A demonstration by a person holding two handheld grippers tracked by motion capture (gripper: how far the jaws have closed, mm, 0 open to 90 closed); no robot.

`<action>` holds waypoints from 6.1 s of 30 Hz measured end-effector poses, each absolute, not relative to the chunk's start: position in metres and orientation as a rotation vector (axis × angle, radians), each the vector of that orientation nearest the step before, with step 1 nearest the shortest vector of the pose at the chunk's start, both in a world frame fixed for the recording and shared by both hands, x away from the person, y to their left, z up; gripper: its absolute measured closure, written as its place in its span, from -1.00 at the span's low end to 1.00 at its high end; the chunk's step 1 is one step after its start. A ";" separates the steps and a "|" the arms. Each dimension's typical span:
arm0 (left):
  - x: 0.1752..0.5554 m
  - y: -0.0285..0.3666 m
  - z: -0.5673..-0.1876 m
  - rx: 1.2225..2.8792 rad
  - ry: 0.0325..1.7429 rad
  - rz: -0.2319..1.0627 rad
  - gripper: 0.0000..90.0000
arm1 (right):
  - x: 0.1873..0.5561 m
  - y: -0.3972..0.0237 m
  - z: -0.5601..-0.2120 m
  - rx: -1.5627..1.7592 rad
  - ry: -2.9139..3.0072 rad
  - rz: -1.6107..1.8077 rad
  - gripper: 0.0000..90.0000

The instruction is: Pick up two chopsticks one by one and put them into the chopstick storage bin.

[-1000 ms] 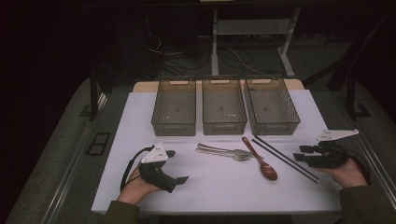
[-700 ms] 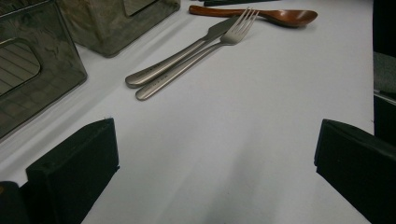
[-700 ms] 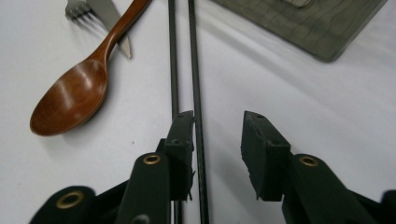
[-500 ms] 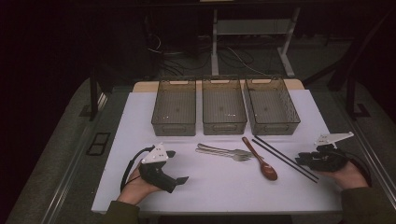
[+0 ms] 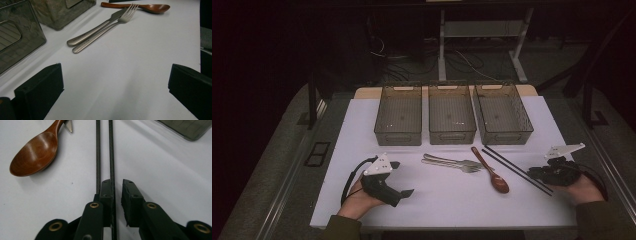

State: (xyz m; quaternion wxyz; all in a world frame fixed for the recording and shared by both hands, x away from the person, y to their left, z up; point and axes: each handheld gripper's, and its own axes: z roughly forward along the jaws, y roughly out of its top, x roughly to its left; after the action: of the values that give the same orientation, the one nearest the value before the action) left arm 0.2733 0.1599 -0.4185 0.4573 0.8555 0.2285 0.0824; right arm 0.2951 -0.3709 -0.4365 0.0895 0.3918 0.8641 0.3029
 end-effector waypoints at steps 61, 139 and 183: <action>0.272 0.160 -0.417 2.108 0.553 0.217 -1.00 | 0.279 -0.392 -0.415 1.151 2.448 1.133 0.93; 0.276 0.158 -0.419 2.098 0.565 0.223 -1.00 | 0.331 -0.298 -0.346 0.965 2.328 1.407 0.92; 0.276 0.152 -0.419 2.071 0.552 0.214 -1.00 | 0.407 -0.148 -0.338 1.032 2.337 1.335 0.92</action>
State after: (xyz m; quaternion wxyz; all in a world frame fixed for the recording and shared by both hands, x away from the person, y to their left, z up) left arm 0.2763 0.1521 -0.4187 0.4740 0.8465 0.2259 0.0877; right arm 0.4074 -0.1484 -0.3383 0.1291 0.3550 0.8040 0.4592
